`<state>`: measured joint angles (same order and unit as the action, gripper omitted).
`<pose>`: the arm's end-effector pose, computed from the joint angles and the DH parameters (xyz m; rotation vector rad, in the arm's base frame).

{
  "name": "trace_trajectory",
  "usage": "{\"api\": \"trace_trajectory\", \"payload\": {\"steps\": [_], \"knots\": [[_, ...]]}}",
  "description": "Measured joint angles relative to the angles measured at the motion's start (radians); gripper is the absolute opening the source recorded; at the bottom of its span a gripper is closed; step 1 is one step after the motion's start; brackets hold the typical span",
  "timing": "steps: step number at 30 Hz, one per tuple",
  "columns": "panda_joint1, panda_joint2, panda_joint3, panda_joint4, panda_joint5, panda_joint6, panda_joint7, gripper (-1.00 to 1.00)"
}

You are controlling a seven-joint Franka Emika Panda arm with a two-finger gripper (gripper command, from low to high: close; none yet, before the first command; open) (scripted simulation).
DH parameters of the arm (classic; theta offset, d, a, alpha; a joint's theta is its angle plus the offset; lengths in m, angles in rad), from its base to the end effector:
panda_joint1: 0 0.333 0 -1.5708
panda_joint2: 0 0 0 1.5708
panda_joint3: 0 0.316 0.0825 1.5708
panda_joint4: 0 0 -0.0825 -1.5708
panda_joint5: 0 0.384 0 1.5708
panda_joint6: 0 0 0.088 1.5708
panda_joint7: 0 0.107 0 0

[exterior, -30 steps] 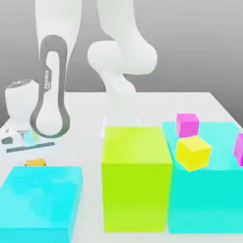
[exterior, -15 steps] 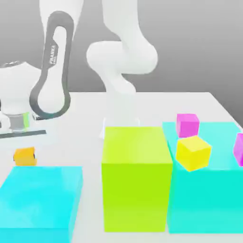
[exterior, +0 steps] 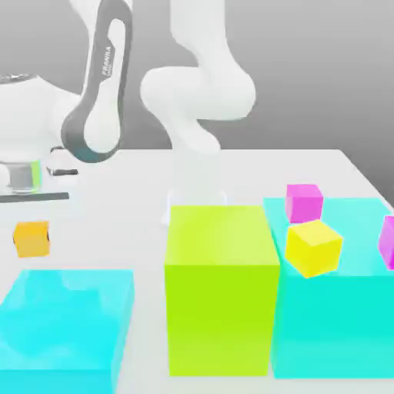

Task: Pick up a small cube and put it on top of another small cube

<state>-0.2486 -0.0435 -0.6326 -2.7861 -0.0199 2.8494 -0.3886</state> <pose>0.2524 -0.2999 0.2302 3.0085 -0.7277 0.1405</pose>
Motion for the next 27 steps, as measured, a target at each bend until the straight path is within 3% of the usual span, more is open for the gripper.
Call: {"api": "trace_trajectory", "payload": {"steps": [7,13,18,21,27], "knots": [[-0.005,0.011,0.002,-0.017,-0.025,-0.014,0.016,-1.00],[-0.002,0.049,0.009,-0.034,0.041,-0.015,-0.030,-1.00],[-0.066,0.025,0.154,0.072,0.112,-0.116,-0.050,-1.00],[0.137,0.002,0.260,0.154,0.138,-0.206,-0.058,-1.00],[0.468,-0.027,0.423,0.437,0.192,-0.478,-0.093,-1.00]]}}
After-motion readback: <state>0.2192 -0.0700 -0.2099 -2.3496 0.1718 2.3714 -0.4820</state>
